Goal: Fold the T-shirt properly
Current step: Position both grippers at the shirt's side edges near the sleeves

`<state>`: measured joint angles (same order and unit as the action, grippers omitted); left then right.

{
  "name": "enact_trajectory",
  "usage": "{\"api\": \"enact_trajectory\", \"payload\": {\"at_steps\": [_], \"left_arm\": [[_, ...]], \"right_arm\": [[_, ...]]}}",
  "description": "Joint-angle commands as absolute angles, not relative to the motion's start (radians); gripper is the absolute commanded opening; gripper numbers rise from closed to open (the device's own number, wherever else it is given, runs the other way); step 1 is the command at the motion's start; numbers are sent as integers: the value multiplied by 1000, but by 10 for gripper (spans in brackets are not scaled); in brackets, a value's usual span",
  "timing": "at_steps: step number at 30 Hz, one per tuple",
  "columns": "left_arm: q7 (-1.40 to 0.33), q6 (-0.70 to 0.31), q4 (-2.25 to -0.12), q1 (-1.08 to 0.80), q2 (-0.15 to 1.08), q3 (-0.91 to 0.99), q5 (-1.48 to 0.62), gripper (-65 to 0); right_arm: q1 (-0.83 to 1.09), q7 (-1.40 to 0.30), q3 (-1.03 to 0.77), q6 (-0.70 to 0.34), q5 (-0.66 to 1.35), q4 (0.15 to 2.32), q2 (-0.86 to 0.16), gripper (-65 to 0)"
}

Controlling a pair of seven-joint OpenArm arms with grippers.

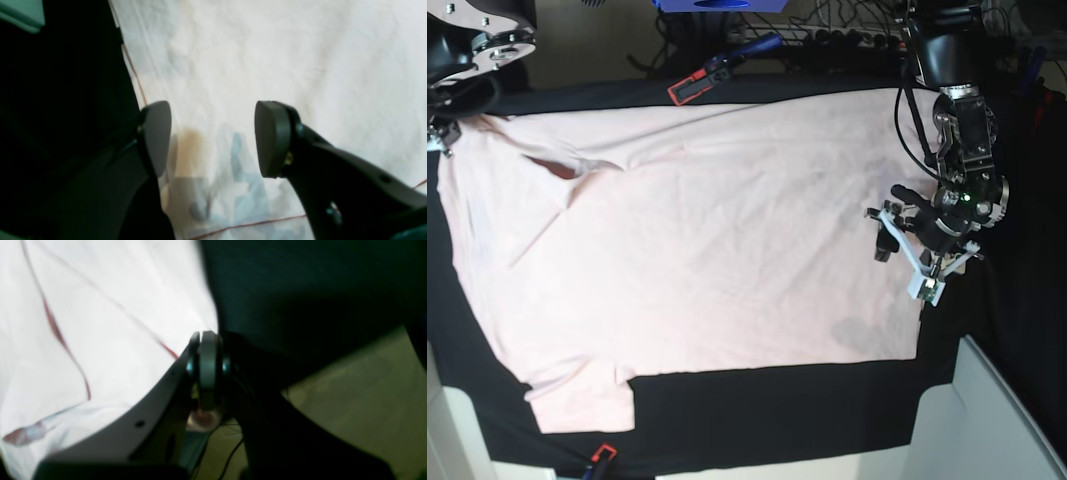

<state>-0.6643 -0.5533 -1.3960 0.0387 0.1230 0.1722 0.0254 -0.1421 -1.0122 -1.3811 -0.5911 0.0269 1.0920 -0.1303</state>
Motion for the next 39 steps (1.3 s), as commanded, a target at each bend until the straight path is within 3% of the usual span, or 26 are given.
{"api": "enact_trajectory", "payload": {"at_steps": [1, 19, 22, 27, 28, 34, 39], "left_arm": [[-647, -553, -1414, 54, 133, 176, 16, -262], [-647, -553, -1414, 54, 133, 176, 16, -262], [-647, -553, -1414, 54, 133, 176, 10, -262], [-647, -553, -1414, 54, 133, 176, 8, -262], [-647, -553, -1414, 56, 133, 176, 8, -262], [-642, -552, -1414, 65, 130, 168, 7, -260], [-642, -552, -1346, 153, 128, 165, 7, -260]], "right_arm": [[-127, -1033, -1388, -572, -13, 1121, -153, -646], [-99, -1017, -1319, -570, -12, 1145, -191, -637], [-97, -1017, -1317, -570, -13, 1148, -191, -572], [-62, -1007, -1224, -570, -13, 1171, -214, -273], [-51, -998, -1201, -570, -13, 1201, -209, -247], [-10, -874, -961, -570, -13, 1320, -220, -279], [-99, -751, -647, -570, -13, 1139, -332, -279]]}}
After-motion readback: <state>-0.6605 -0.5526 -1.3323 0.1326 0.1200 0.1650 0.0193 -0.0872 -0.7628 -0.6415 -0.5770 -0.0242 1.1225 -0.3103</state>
